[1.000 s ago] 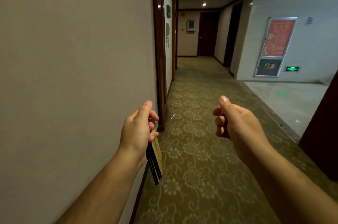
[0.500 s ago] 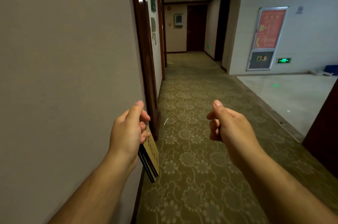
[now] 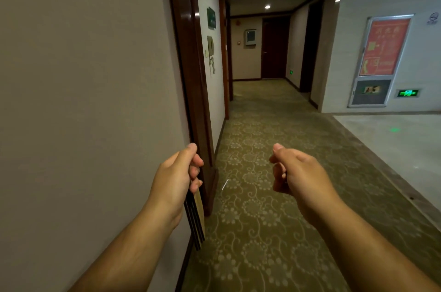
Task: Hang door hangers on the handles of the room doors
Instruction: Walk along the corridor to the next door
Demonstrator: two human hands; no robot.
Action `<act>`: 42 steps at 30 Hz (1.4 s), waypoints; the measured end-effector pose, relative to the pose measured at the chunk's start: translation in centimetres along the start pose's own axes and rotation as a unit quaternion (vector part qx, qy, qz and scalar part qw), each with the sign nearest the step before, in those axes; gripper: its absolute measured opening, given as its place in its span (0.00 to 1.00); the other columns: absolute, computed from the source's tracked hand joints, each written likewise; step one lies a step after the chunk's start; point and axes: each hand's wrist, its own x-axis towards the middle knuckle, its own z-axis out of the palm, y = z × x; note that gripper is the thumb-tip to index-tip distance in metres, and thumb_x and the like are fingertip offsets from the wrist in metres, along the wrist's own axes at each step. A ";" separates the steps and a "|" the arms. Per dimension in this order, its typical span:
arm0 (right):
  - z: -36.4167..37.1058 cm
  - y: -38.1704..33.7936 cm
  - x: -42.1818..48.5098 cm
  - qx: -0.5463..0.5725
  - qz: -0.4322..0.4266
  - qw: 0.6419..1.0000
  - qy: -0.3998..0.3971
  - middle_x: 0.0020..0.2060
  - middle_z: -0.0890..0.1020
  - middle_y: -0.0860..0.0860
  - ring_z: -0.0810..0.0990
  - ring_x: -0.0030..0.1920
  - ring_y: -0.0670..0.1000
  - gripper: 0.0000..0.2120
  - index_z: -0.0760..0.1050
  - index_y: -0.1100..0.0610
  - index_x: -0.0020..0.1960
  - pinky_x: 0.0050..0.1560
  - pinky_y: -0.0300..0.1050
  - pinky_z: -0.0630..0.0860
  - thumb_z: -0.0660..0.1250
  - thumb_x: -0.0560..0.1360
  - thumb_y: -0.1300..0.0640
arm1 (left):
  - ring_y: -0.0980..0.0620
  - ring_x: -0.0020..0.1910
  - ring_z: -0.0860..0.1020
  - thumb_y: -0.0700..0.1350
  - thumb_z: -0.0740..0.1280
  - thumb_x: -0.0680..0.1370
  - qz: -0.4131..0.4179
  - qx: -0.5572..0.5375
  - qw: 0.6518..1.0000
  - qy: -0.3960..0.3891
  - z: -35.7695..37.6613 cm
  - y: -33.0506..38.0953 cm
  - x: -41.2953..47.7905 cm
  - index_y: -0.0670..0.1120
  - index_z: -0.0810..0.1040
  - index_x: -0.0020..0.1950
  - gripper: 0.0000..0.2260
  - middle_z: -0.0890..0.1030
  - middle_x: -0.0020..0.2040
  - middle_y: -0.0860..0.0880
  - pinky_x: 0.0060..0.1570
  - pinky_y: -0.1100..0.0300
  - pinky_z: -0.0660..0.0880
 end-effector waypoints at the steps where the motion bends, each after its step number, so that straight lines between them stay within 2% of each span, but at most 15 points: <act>1: 0.0 0.1 1.4 -0.011 -0.003 1.000 -0.003 0.28 0.74 0.49 0.72 0.28 0.47 0.17 0.79 0.59 0.42 0.36 0.47 0.73 0.65 0.78 0.46 | 0.51 0.26 0.65 0.53 0.63 0.80 0.000 0.006 1.000 0.002 0.7 -0.3 1.5 0.44 0.76 0.37 0.17 0.68 0.28 0.50 0.41 0.52 0.72; 12: 2.4 -0.2 20.2 -0.060 -0.030 0.997 0.029 0.30 0.75 0.49 0.73 0.31 0.48 0.19 0.80 0.59 0.47 0.37 0.46 0.75 0.64 0.77 0.43 | 0.52 0.25 0.66 0.56 0.64 0.79 0.019 -0.016 1.000 -0.005 4.9 -2.6 20.6 0.45 0.76 0.37 0.18 0.68 0.28 0.51 0.40 0.53 0.72; 18: 4.6 -0.6 31.3 -0.092 -0.047 0.992 0.071 0.29 0.76 0.49 0.74 0.31 0.49 0.19 0.80 0.58 0.46 0.38 0.46 0.75 0.62 0.78 0.43 | 0.53 0.25 0.65 0.55 0.63 0.80 0.037 0.001 0.998 -0.058 7.6 -2.6 33.5 0.43 0.76 0.39 0.17 0.68 0.29 0.50 0.41 0.51 0.71; 23: 4.6 0.3 39.3 -0.081 -0.042 0.991 0.102 0.28 0.74 0.48 0.73 0.30 0.47 0.19 0.80 0.59 0.46 0.36 0.45 0.75 0.62 0.78 0.43 | 0.54 0.24 0.66 0.54 0.62 0.80 0.051 0.018 0.996 -0.071 10.5 -4.1 41.8 0.43 0.76 0.38 0.17 0.67 0.30 0.49 0.37 0.55 0.71; 26: 4.6 1.7 44.5 -0.066 -0.032 0.991 0.112 0.26 0.73 0.48 0.71 0.29 0.47 0.19 0.80 0.60 0.46 0.36 0.46 0.73 0.63 0.78 0.44 | 0.54 0.24 0.64 0.53 0.62 0.80 0.035 0.003 0.997 -0.064 12.5 -5.9 46.6 0.41 0.75 0.38 0.18 0.66 0.30 0.49 0.31 0.58 0.68; 31: 4.3 4.0 54.6 -0.012 -0.001 0.991 0.131 0.28 0.74 0.49 0.72 0.30 0.48 0.18 0.80 0.58 0.46 0.38 0.48 0.75 0.62 0.79 0.44 | 0.55 0.22 0.65 0.53 0.61 0.81 0.016 -0.010 0.997 -0.077 17.2 -8.4 55.3 0.41 0.75 0.38 0.18 0.68 0.27 0.51 0.29 0.59 0.67; 35: 2.6 4.7 63.7 0.003 0.001 0.992 0.129 0.28 0.75 0.49 0.73 0.30 0.49 0.18 0.79 0.58 0.46 0.40 0.49 0.76 0.62 0.79 0.43 | 0.54 0.24 0.66 0.52 0.58 0.82 0.044 0.010 0.994 -0.098 21.1 -8.9 62.0 0.42 0.74 0.37 0.18 0.68 0.26 0.51 0.28 0.61 0.68; 42: 1.5 5.0 79.2 0.017 0.013 0.997 0.071 0.30 0.75 0.51 0.72 0.31 0.50 0.18 0.78 0.59 0.45 0.37 0.48 0.73 0.62 0.79 0.45 | 0.54 0.23 0.66 0.53 0.58 0.82 0.030 0.024 0.998 -0.049 26.4 -9.3 73.4 0.42 0.75 0.39 0.19 0.67 0.27 0.50 0.36 0.54 0.68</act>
